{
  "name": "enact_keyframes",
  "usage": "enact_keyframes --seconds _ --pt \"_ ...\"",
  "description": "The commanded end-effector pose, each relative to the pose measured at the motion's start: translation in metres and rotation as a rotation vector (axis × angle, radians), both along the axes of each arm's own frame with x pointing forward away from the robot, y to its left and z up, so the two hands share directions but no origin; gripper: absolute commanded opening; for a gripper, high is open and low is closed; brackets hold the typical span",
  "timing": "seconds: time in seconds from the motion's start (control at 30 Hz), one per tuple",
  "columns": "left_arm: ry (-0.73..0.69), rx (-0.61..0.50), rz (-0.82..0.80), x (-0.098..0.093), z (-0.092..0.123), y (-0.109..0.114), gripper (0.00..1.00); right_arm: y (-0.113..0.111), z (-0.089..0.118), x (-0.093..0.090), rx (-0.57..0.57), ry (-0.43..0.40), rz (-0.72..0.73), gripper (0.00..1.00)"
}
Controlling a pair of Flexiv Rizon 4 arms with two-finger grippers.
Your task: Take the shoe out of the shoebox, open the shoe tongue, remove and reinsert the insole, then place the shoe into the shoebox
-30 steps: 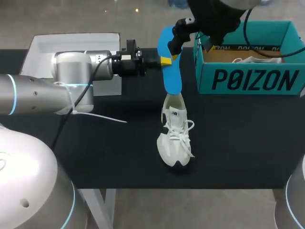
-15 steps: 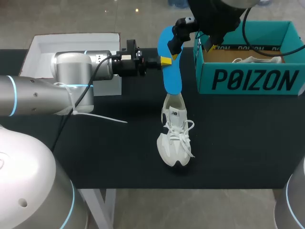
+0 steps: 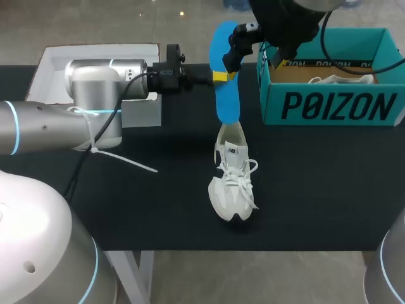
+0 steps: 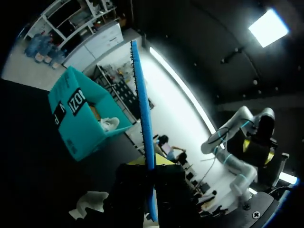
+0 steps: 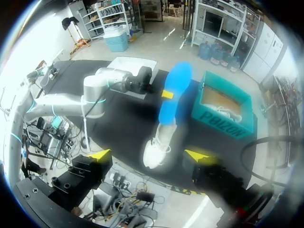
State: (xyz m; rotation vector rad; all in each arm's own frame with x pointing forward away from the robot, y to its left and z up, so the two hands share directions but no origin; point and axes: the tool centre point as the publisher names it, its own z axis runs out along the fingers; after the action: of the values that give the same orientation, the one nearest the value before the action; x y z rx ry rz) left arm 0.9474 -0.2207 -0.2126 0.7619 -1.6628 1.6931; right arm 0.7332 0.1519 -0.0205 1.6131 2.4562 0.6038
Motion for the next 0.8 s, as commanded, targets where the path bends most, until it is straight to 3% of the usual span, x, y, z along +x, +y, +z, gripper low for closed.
enact_keyframes --seconds 0.03,0.13,0.47,0.53,0.8 --pt "-0.533 0.109 -0.003 -0.016 0.001 0.002 0.00 0.001 0.000 0.002 -0.002 0.003 -0.001 1.00" --pt "-0.644 0.091 -0.003 -0.027 -0.001 0.002 0.00 0.001 0.000 0.002 -0.002 0.003 -0.001 1.00" --pt "-0.863 0.032 -0.002 -0.029 -0.005 0.000 0.00 0.001 0.000 0.002 -0.002 0.003 -0.001 1.00" --pt "-0.856 0.080 0.013 -0.028 -0.007 -0.001 0.00 0.001 0.000 0.002 -0.002 0.003 -0.001 1.00" --pt "-0.802 0.085 0.025 -0.025 -0.007 -0.003 0.00 0.001 0.000 0.002 -0.002 0.003 -0.001 1.00"
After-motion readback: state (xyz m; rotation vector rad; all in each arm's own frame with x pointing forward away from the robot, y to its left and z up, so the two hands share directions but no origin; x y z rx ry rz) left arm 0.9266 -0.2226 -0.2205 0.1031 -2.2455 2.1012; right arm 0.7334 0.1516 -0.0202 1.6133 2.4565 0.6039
